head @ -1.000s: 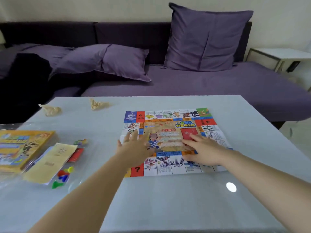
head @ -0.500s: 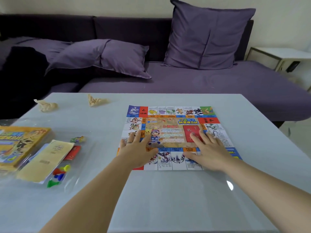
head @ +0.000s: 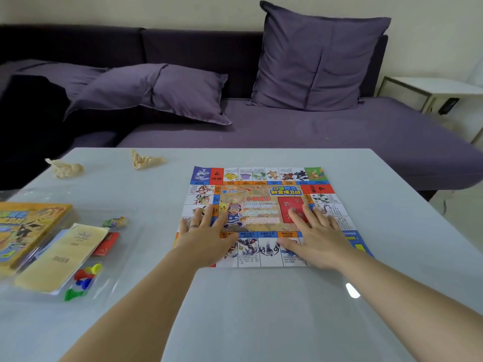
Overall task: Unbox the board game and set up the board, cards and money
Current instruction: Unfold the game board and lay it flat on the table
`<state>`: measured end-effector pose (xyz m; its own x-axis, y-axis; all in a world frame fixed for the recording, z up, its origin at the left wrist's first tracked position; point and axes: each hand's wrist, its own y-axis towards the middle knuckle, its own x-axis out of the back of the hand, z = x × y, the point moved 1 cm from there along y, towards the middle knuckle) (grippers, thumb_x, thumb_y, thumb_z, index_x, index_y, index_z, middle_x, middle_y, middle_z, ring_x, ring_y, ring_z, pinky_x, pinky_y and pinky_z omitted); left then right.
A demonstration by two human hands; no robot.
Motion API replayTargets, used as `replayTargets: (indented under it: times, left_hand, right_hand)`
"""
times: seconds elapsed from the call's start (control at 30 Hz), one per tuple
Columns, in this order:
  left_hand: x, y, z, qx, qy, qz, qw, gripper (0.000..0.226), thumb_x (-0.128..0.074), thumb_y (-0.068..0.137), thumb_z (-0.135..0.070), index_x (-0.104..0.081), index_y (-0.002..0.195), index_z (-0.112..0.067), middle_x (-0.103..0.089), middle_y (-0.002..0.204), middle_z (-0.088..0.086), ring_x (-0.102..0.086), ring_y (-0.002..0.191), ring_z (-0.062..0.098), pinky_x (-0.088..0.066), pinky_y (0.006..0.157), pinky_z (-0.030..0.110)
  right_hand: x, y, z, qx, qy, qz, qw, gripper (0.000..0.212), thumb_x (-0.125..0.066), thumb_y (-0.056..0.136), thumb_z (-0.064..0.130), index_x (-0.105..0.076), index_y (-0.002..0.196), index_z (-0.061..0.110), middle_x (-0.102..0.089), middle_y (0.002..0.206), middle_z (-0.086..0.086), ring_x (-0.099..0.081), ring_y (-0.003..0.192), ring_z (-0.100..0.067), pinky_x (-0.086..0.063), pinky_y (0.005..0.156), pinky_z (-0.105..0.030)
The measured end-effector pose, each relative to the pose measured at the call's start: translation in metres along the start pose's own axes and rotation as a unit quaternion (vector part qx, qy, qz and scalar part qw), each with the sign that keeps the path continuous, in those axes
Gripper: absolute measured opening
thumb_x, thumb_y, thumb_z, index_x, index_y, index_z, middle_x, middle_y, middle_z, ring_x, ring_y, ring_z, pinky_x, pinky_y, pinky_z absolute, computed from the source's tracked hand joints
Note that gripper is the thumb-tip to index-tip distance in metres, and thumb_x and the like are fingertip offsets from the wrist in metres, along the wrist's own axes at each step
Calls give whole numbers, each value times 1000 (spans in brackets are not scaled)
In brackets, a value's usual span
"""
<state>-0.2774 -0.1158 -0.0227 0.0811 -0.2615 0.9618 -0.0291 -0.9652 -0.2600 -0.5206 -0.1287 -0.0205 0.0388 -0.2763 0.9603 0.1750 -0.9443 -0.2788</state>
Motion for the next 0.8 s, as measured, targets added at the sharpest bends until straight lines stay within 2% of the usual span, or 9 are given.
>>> replayTargets:
  times: [0.2, 0.33, 0.43, 0.47, 0.53, 0.6, 0.63, 0.73, 0.8]
  left_hand:
    - [3, -4, -7, -4, -7, -1, 1000, 68, -17, 91, -67, 1, 149, -36, 16, 158, 1, 12, 145, 28, 3, 116, 53]
    - [14, -22, -1, -1, -57, -26, 998, 72, -18, 89, -70, 2, 149, -36, 13, 159, 1, 12, 146, 27, 3, 115, 54]
    - [33, -51, 14, 8, -114, -86, 990, 76, -15, 85, -73, -3, 150, -36, 6, 160, -3, 8, 146, 21, 5, 116, 50]
    - [40, -63, 23, 14, -139, -119, 983, 76, -15, 84, -72, -8, 150, -36, -1, 160, -4, 2, 147, 19, 4, 116, 47]
    - [52, -89, 45, 29, -194, -199, 960, 64, -24, 91, -64, -23, 147, -33, -22, 156, -4, -21, 143, 19, 0, 117, 43]
    - [59, -115, 72, 58, -226, -264, 936, 49, -36, 95, -51, -40, 140, -30, -41, 146, -3, -48, 123, 20, -8, 118, 41]
    - [61, -126, 86, 77, -225, -281, 930, 43, -41, 96, -45, -46, 135, -29, -47, 140, -2, -53, 113, 20, -14, 116, 41]
    - [58, -151, 130, 135, -181, -289, 930, 36, -51, 93, -34, -53, 129, -28, -56, 129, -1, -53, 112, 24, -31, 103, 35]
    - [53, -163, 156, 167, -160, -274, 934, 37, -52, 92, -34, -52, 129, -29, -54, 131, -4, -54, 113, 21, -34, 99, 33]
  right_hand:
    - [3, -6, -4, -4, -1, 8, 1000, 89, -9, 77, 81, 17, 148, 34, 26, 155, -2, 21, 144, -22, 8, 117, -48]
    - [24, -16, 5, 26, 16, -31, 999, 84, -13, 82, 78, 16, 148, 34, 26, 155, 0, 23, 143, -18, 9, 118, -46]
    - [50, -27, 26, 63, 34, -61, 996, 81, -14, 83, 76, 12, 148, 35, 21, 157, 3, 21, 144, -17, 7, 118, -45]
    - [58, -30, 38, 81, 40, -69, 994, 84, -10, 79, 78, 9, 149, 35, 19, 157, 4, 19, 144, -16, 7, 118, -45]
    - [71, -36, 68, 128, 60, -81, 987, 87, -7, 76, 78, 1, 151, 34, 11, 159, 7, 15, 145, -14, 6, 118, -43]
    - [80, -39, 107, 181, 79, -85, 977, 78, -15, 85, 72, -12, 151, 32, -3, 160, 8, 6, 146, -12, 2, 118, -40]
    - [82, -40, 128, 205, 84, -87, 971, 72, -20, 89, 68, -21, 150, 29, -12, 159, 7, -1, 146, -13, -3, 118, -38]
    - [80, -42, 193, 258, 100, -73, 958, 59, -35, 94, 58, -45, 139, 22, -40, 148, 4, -29, 139, -15, -23, 113, -33]
    - [74, -43, 231, 276, 127, -40, 952, 50, -46, 94, 49, -50, 135, 21, -49, 141, 3, -42, 131, -16, -33, 106, -29]
